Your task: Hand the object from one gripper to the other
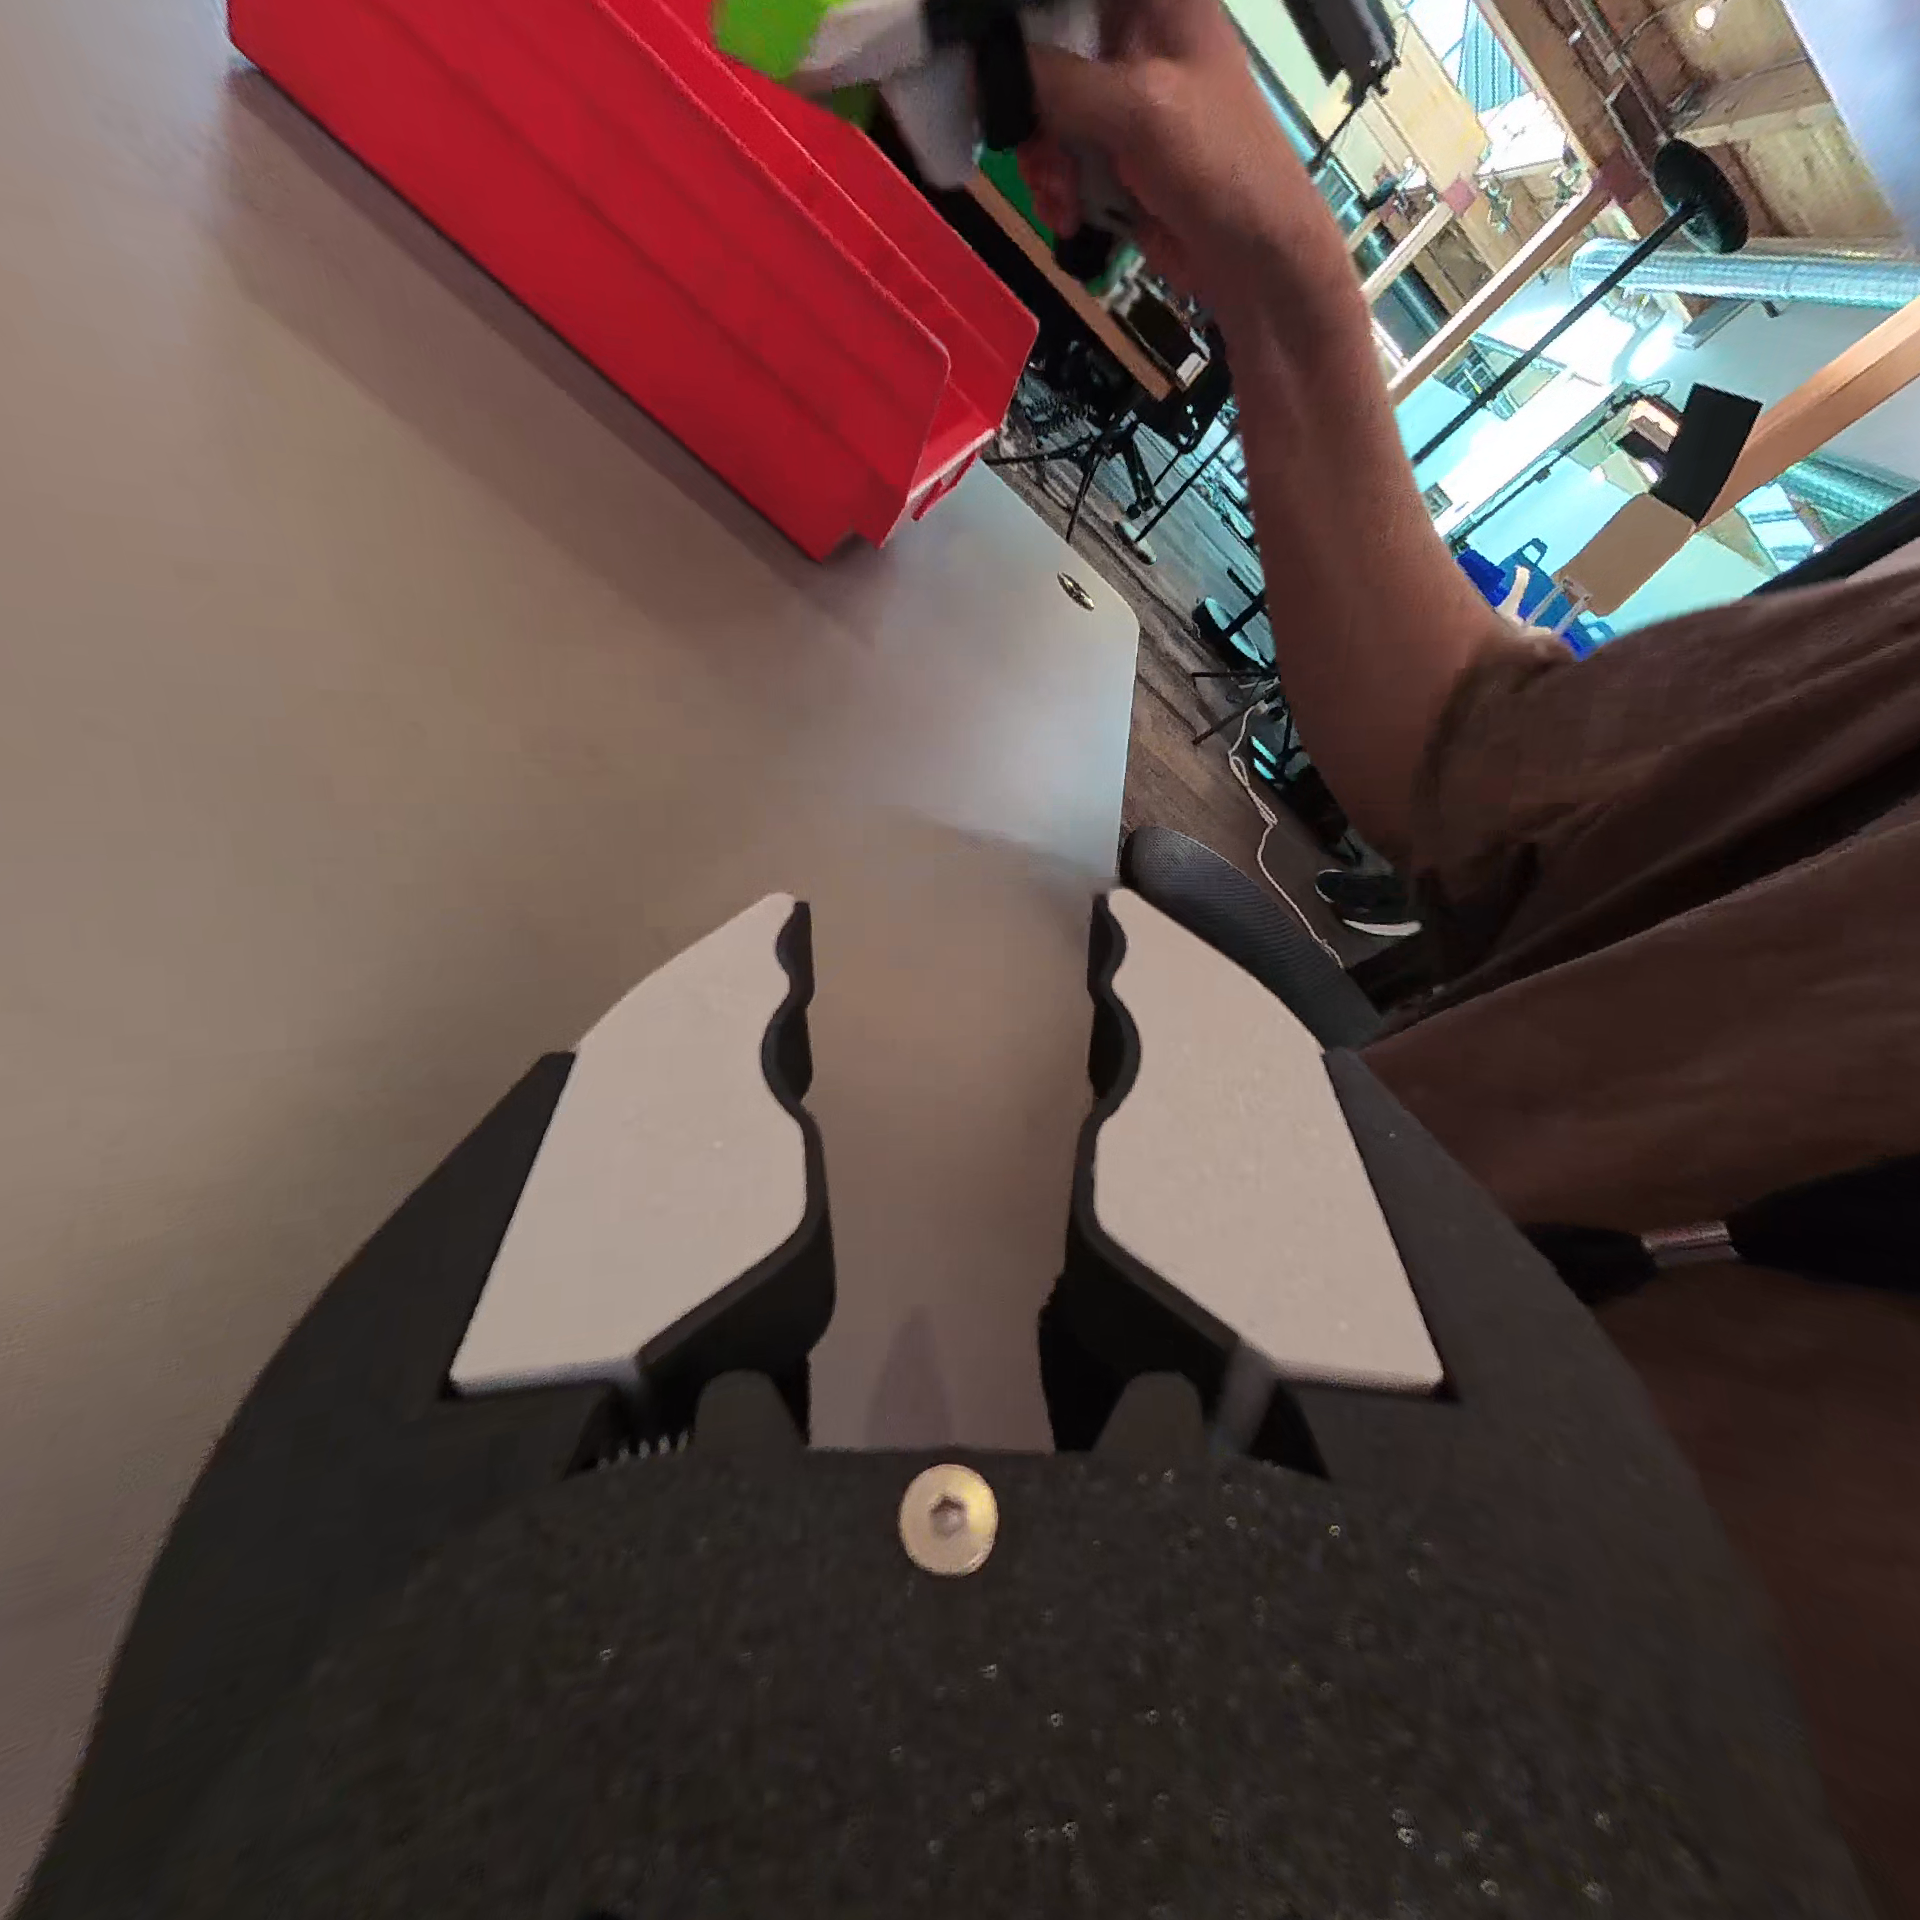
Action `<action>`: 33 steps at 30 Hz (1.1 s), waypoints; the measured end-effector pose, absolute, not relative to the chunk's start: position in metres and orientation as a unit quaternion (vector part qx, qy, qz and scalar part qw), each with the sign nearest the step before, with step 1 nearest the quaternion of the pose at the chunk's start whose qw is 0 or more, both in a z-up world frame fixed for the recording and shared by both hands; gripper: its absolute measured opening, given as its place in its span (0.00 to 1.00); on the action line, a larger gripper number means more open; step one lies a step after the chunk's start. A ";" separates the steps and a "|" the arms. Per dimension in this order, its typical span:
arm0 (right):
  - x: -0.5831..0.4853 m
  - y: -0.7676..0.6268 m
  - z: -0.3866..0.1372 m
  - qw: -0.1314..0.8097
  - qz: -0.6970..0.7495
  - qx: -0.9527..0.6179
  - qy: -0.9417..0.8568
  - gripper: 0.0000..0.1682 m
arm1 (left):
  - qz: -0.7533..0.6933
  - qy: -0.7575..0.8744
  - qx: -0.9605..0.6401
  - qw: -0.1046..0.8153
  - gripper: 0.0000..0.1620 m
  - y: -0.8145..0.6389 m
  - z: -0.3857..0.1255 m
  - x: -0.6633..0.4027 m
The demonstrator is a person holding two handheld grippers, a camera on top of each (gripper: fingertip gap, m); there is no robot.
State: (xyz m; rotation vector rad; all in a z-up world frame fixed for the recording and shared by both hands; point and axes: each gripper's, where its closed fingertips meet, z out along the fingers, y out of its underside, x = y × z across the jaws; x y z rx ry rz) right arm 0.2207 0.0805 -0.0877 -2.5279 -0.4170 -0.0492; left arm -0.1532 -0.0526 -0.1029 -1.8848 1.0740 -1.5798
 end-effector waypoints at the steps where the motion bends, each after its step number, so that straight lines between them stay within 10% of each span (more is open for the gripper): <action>1: 0.232 0.091 -0.103 0.250 -0.011 -0.955 -0.158 0.21 | -0.575 0.393 -0.682 0.225 0.31 -0.054 -0.104 -0.154; 23: 0.265 0.110 -0.197 -0.011 0.002 -0.978 -0.210 0.22 | -0.531 0.410 -0.697 0.255 0.30 -0.046 -0.117 -0.167; 28: 0.256 0.122 -0.146 0.119 0.000 -0.975 -0.186 0.25 | -0.525 0.407 -0.699 0.265 0.30 -0.041 -0.116 -0.172; 33: 0.142 0.104 -0.016 0.455 0.124 -0.868 -0.157 0.26 | -0.502 0.398 -0.708 0.296 0.31 -0.029 -0.108 -0.186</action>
